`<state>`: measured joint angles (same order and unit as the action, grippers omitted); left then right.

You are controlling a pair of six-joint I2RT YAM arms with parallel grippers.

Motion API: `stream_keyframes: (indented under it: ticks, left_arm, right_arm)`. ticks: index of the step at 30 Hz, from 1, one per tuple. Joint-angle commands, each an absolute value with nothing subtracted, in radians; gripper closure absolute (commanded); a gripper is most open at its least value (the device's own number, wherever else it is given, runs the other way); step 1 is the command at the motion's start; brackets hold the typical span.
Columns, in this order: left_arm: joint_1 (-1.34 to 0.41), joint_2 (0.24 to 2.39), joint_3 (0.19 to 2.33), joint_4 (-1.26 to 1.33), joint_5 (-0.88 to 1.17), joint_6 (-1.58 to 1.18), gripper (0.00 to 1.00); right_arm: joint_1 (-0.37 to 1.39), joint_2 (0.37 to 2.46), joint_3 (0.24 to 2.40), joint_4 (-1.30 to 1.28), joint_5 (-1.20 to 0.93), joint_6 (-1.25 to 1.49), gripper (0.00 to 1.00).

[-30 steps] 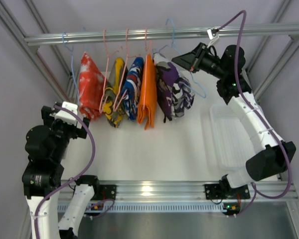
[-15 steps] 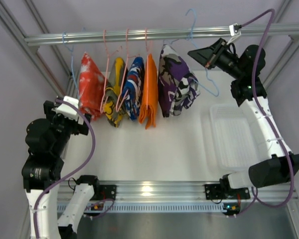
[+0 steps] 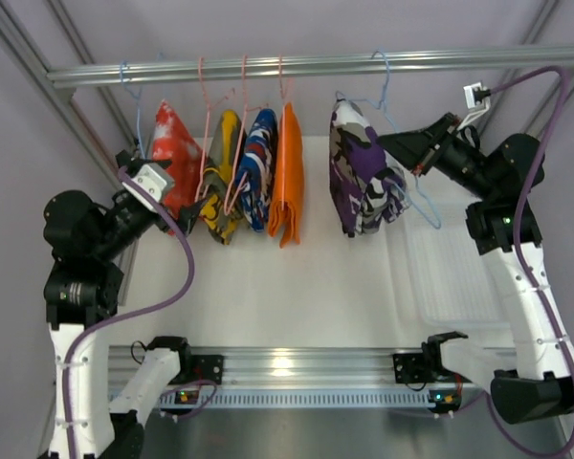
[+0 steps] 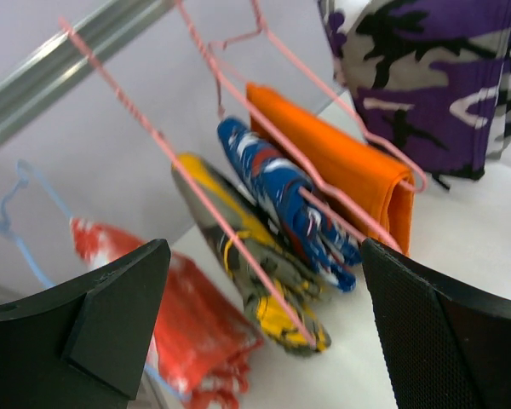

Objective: Remove the trousers from the hanger

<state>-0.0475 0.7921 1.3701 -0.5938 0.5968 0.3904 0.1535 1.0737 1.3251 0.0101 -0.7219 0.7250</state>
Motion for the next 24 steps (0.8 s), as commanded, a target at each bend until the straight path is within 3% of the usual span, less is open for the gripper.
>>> stream_keyframes:
  ticks: [1, 6, 10, 13, 19, 24]
  left_arm:
    - [-0.043, 0.865, 1.376, -0.352, 0.814, 0.397, 0.01]
    - [-0.072, 1.055, 1.449, -0.245, 0.890, 0.495, 0.01]
    - [-0.297, 1.173, 1.551, -0.339, 0.763, 0.809, 0.01]
    - [-0.480, 1.227, 1.525, -0.272, 0.666, 0.910, 0.01]
    - [-0.613, 1.256, 1.413, 0.033, 0.594, 0.980, 0.01]
    - [-0.729, 1.270, 1.378, 0.133, 0.525, 1.060, 0.03]
  right_arm:
    - [0.146, 0.973, 1.348, 0.180, -0.764, 0.649, 1.00]
    - [0.155, 0.959, 1.370, 0.152, -0.828, 0.646, 1.00]
    - [0.173, 0.977, 1.390, 0.129, -0.841, 0.624, 1.00]
    - [0.187, 0.994, 1.397, 0.129, -0.841, 0.626, 1.00]
    - [0.207, 1.003, 1.382, 0.130, -0.833, 0.624, 1.00]
    - [0.212, 0.967, 1.365, 0.091, -0.844, 0.600, 1.00]
